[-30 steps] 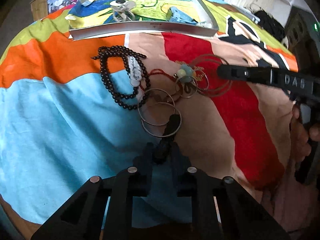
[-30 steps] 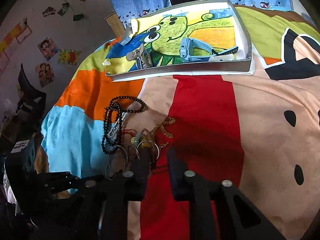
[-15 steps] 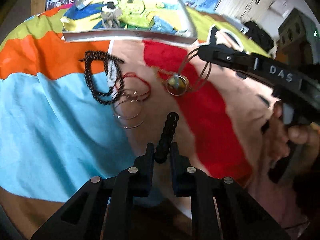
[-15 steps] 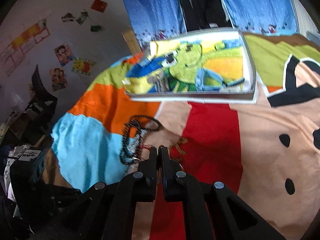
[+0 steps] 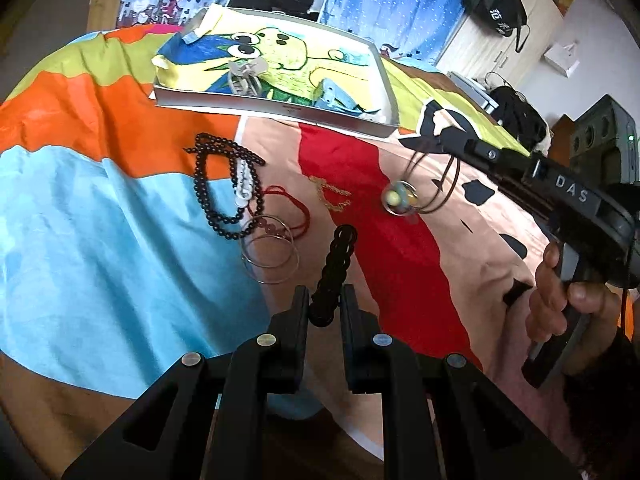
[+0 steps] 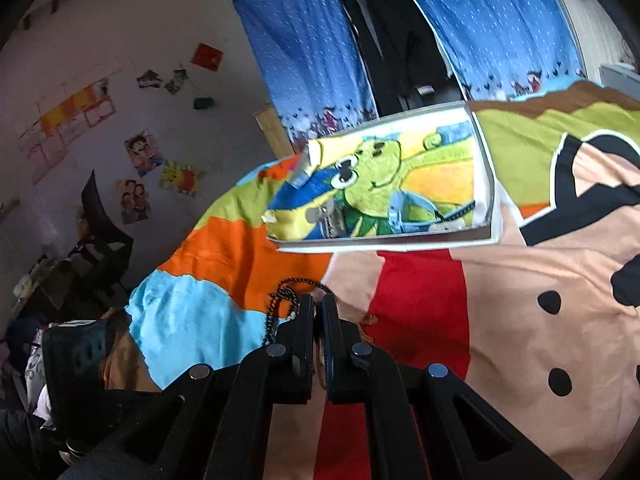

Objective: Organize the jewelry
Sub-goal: 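Grasp the black beaded hairpin with the left tool while the right tool grasps the green bead earring, then carry the hairpin with the left tool onto the tray while the right tool drops the earring there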

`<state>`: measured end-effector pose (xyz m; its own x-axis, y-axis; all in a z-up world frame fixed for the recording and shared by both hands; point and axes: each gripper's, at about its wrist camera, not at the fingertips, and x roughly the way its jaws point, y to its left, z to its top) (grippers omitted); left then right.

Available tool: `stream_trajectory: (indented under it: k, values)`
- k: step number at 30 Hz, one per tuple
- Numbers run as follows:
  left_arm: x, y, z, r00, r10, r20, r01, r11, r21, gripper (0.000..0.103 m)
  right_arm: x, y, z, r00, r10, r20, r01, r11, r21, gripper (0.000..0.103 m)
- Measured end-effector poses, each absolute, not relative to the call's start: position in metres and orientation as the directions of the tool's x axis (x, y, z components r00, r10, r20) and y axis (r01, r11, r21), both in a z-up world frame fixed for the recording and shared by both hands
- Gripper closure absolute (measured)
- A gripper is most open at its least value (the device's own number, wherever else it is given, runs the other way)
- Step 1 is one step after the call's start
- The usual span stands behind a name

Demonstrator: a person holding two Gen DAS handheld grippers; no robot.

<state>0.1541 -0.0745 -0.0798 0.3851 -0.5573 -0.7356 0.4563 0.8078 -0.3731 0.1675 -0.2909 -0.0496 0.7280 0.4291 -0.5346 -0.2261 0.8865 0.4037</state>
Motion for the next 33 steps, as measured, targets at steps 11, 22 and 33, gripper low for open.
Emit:
stream_trajectory:
  k: [11,22,33]
  values:
    - [0.161,-0.068,-0.078,0.41,-0.551,-0.727,0.421,0.821,-0.385,0.091,0.183,-0.283,-0.073,0.66,0.359,-0.66,-0.169,0.927,0.335,0.098]
    - [0.161,-0.063,-0.074,0.431,-0.55,-0.715,0.405,0.826,-0.391,0.091,0.177,-0.294,-0.07,0.697,0.321,-0.642,-0.143,0.938,0.314,0.098]
    - [0.165,-0.058,-0.073,0.452,-0.538,-0.712,0.385,0.837,-0.388,0.091,0.179,-0.31,-0.066,0.736,0.183,-0.651,-0.003,0.964,0.267,0.098]
